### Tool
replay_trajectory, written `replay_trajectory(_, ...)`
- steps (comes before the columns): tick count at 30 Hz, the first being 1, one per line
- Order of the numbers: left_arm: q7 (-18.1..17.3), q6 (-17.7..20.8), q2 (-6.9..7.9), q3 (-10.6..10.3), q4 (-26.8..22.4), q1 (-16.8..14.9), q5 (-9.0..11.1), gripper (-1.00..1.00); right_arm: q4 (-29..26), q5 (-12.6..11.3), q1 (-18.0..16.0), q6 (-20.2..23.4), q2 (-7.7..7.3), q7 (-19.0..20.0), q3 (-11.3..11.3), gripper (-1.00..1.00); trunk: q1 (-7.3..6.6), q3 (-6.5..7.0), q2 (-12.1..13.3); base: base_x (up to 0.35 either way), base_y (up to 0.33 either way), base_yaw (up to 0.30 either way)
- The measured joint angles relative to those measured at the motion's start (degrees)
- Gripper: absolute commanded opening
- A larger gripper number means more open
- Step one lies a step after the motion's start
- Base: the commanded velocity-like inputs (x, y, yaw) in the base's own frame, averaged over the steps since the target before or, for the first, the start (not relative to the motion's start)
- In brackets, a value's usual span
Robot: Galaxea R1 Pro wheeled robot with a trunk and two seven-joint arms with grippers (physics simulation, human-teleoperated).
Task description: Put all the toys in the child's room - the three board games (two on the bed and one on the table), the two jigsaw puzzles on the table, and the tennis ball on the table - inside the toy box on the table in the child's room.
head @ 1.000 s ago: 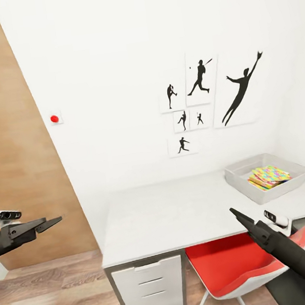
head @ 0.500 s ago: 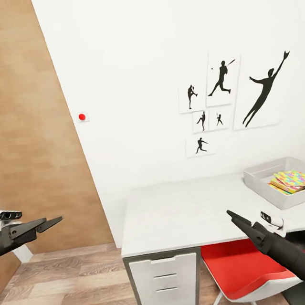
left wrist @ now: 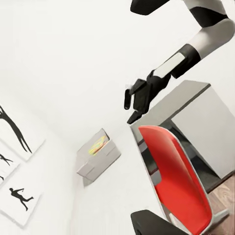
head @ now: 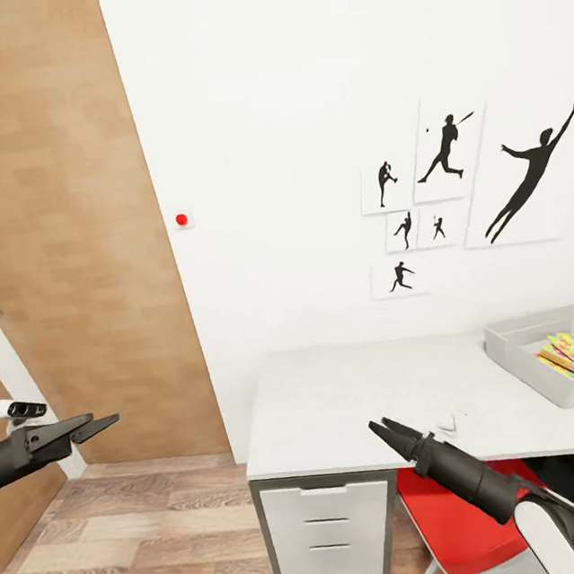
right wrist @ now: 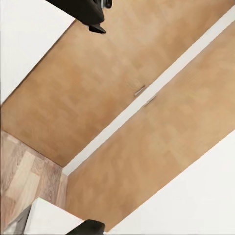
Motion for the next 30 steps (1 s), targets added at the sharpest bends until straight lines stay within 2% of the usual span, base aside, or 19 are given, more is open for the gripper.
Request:
replay_trajectory(1,0.00,0.00,0.02,-0.03,0.97,-0.01,-0.93,1.00,0.61,0.07,-0.81,-0.04,0.10,-3.53,1.70,1.00,0.00,0.01,0.00,0.000,0.000,0.017)
replay_trajectory(2,0.00,-0.01,0.04,-0.02,1.50,-0.03,-1.57,1.00,1.01,0.18,-1.35,-0.07,0.20,-5.24,2.52,1.00,0.00,0.01,0.00,0.000,0.000,0.011)
replay_trajectory(3,0.00,-0.01,0.07,0.00,2.61,-0.05,-3.13,1.00,1.76,0.31,-2.38,0.01,0.43,-8.40,4.24,1.00,0.00,0.01,0.01,0.000,0.000,0.006)
replay_trajectory(4,0.00,0.00,0.05,0.09,4.18,-0.10,-6.26,1.00,2.77,0.49,-3.58,0.12,0.73,-12.34,7.08,1.00,0.01,0.01,0.01,0.000,0.000,0.004)
replay_trajectory(5,0.00,-0.01,0.04,0.14,4.75,-0.12,-7.48,1.00,3.12,0.52,-3.89,0.14,0.81,-13.50,8.13,1.00,0.00,0.02,0.00,0.000,0.000,0.003)
replay_trajectory(7,0.01,-0.01,-0.01,0.21,6.95,-0.15,-12.73,1.00,4.93,0.70,-4.55,0.22,0.97,-16.64,11.38,1.00,0.00,0.01,0.01,0.000,0.000,0.002)
replay_trajectory(8,0.01,-0.03,-0.04,0.20,7.57,-0.16,-14.16,1.00,5.41,0.72,-4.66,0.26,0.98,-17.19,11.99,1.00,0.00,0.02,0.00,0.000,0.000,0.000)
replay_trajectory(10,0.59,-1.08,-0.43,0.19,10.01,-0.16,-19.52,1.00,6.84,0.72,-4.83,0.35,1.00,-18.61,13.51,1.00,0.00,0.01,0.00,0.000,0.000,0.000)
replay_trajectory(11,0.75,-1.71,-0.64,0.20,10.79,-0.17,-20.80,1.00,7.23,0.72,-4.83,0.35,0.99,-18.84,13.74,1.00,0.00,0.02,0.00,0.000,0.000,0.000)
replay_trajectory(12,1.14,-3.19,-1.15,0.25,12.51,-0.16,-23.14,1.00,8.21,0.76,-4.67,0.34,0.90,-19.16,14.06,1.00,0.00,0.01,0.00,0.000,0.000,0.000)
replay_trajectory(13,1.38,-4.05,-1.44,0.29,13.53,-0.17,-24.22,1.00,8.91,0.75,-4.57,0.32,0.82,-19.27,14.21,1.00,0.00,0.01,0.00,0.000,0.000,0.000)
replay_trajectory(14,2.43,-6.42,-2.25,0.36,16.48,-0.15,-26.75,1.00,11.72,1.07,-4.31,0.20,0.50,-19.46,14.50,1.00,0.00,0.00,0.01,0.000,0.000,0.000)
replay_trajectory(16,4.38,-8.84,-2.84,0.35,19.83,-0.16,-28.35,1.00,15.54,2.06,-4.17,0.04,0.27,-19.53,14.63,1.00,0.00,0.01,0.00,0.000,0.000,0.000)
replay_trajectory(18,7.54,-11.24,-3.22,0.30,23.14,-0.17,-29.15,1.00,19.73,3.95,-4.14,-0.11,0.24,-19.55,14.66,1.00,0.00,0.01,0.00,0.000,0.000,0.000)
replay_trajectory(19,10.19,-12.78,-3.38,0.25,25.06,-0.16,-29.43,1.00,22.25,5.46,-4.12,-0.18,0.30,-19.56,14.66,1.00,0.00,0.01,0.00,0.000,0.000,0.000)
replay_trajectory(20,11.70,-13.54,-3.47,0.24,26.04,-0.17,-29.50,1.00,23.55,6.16,-4.12,-0.20,0.37,-19.56,14.65,1.00,0.00,0.01,0.00,0.000,0.000,0.000)
replay_trajectory(22,17.54,-16.10,-3.86,0.17,29.35,-0.16,-29.73,1.00,27.72,8.73,-4.11,-0.40,0.67,-19.69,14.66,1.00,0.00,0.01,0.01,0.000,0.000,0.000)
replay_trajectory(24,20.45,-17.31,-4.08,0.13,31.06,-0.16,-29.76,1.00,29.74,9.86,-4.11,-0.67,0.77,-19.74,14.68,1.00,0.00,0.01,0.00,0.000,0.000,0.000)
replay_trajectory(30,33.55,-23.97,-5.05,-0.15,39.43,-0.16,-29.92,1.00,40.28,15.92,-4.11,-4.58,0.92,-19.80,14.78,1.00,0.01,0.01,0.01,-0.068,0.078,0.000)
